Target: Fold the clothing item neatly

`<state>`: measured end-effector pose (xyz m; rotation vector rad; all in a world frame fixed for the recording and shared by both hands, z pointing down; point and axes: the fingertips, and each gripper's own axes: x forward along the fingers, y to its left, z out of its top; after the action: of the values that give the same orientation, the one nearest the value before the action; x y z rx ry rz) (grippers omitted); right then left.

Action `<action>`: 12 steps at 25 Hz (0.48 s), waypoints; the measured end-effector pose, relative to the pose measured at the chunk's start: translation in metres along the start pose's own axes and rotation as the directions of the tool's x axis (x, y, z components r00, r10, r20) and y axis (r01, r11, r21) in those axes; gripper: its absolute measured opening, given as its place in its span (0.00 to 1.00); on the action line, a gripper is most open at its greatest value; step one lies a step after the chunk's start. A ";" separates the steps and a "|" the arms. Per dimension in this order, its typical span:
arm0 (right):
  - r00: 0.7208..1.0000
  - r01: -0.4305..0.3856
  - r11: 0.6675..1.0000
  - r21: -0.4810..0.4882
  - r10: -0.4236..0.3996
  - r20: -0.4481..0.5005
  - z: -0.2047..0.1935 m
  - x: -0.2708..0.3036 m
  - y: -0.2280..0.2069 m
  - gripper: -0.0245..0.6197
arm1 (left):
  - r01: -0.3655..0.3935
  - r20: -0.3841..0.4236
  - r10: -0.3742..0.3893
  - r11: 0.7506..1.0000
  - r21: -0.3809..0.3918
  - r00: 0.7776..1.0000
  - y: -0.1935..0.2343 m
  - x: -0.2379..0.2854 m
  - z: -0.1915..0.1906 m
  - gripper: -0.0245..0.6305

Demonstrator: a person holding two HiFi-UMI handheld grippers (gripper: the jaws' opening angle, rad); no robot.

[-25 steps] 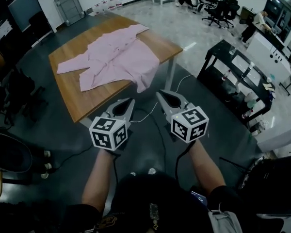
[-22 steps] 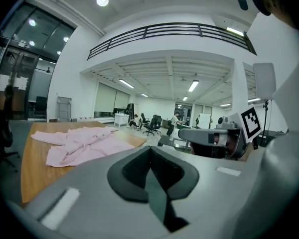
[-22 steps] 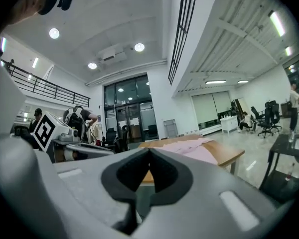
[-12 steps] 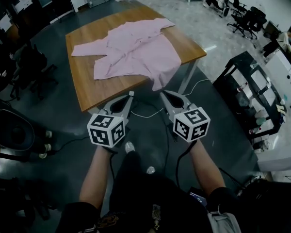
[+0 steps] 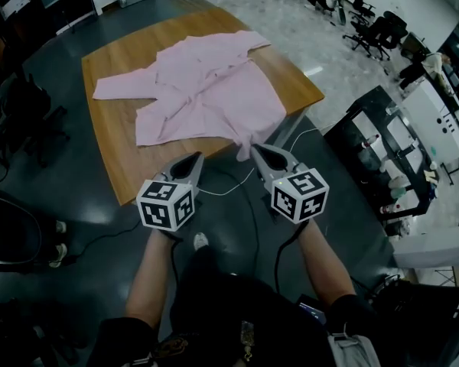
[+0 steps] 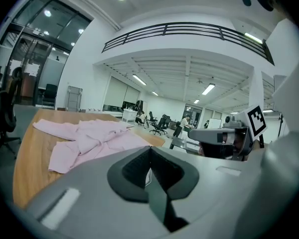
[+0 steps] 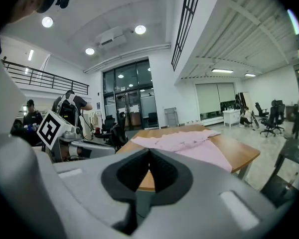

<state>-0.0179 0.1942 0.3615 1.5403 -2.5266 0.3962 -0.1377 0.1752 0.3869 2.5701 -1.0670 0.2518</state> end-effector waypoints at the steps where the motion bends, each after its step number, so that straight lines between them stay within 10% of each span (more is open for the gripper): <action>1: 1.000 0.009 1.000 -0.003 -0.009 -0.008 0.003 0.011 -0.003 0.04 | 0.008 -0.003 -0.008 1.000 -0.005 1.000 0.010 0.007 0.003 0.05; 12: 0.994 0.089 0.995 -0.048 -0.092 -0.056 0.033 0.102 -0.040 0.04 | 0.062 -0.021 -0.062 0.998 -0.013 0.998 0.093 0.070 0.037 0.05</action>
<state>-0.0292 0.0807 0.3628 1.5960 -2.3948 0.3636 -0.1538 0.0543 0.3958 2.5785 -0.9769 0.2551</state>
